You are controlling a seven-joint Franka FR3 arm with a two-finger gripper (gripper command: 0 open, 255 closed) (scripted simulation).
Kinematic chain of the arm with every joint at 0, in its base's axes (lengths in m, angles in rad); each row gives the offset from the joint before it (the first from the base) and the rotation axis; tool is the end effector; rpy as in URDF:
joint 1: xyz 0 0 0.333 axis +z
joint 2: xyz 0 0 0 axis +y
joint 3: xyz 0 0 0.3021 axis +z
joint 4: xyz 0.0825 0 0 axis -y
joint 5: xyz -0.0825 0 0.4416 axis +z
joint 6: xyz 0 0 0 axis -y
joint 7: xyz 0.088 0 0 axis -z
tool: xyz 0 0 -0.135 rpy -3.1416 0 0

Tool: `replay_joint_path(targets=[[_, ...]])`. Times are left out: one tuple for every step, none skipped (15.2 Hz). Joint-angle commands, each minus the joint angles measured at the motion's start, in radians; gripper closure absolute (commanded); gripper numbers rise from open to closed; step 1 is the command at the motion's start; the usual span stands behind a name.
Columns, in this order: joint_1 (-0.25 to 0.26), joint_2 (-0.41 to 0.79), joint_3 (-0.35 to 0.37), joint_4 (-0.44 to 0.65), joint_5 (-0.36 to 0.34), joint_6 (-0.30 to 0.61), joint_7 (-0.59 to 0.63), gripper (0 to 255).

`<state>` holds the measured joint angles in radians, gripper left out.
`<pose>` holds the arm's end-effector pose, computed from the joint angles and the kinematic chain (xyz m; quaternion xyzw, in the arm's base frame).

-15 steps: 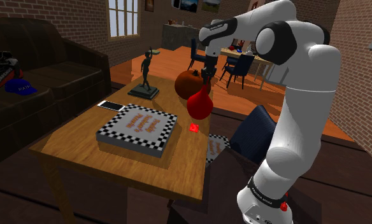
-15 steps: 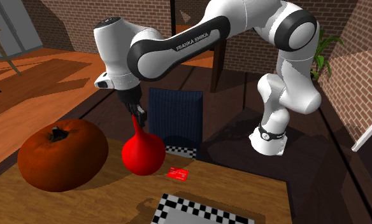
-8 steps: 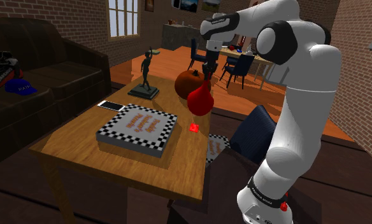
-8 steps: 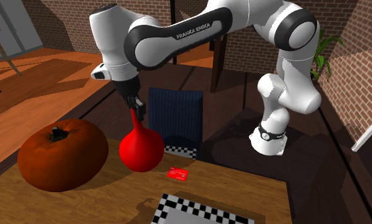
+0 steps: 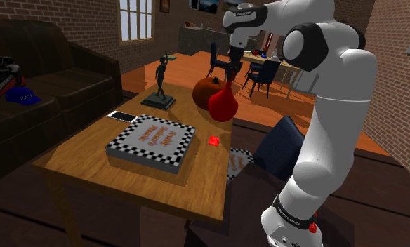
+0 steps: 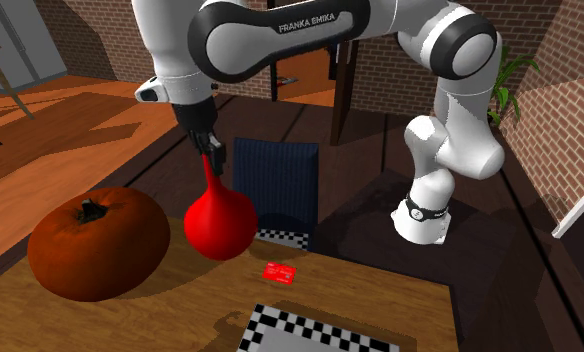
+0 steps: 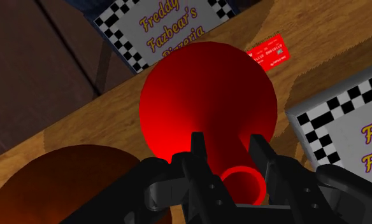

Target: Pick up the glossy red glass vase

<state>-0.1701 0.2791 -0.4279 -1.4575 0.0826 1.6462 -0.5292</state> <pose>0.5860 -0.3535 0.4815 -0.9988 0.0334 0.0364 0.0036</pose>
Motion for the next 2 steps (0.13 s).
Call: replay_joint_path(targets=[[-0.002, 0.003, 0.000, 0.021, 0.001, -0.017, 0.000, 255], [-0.002, 0.003, 0.000, 0.021, 0.001, -0.017, 0.000, 255]])
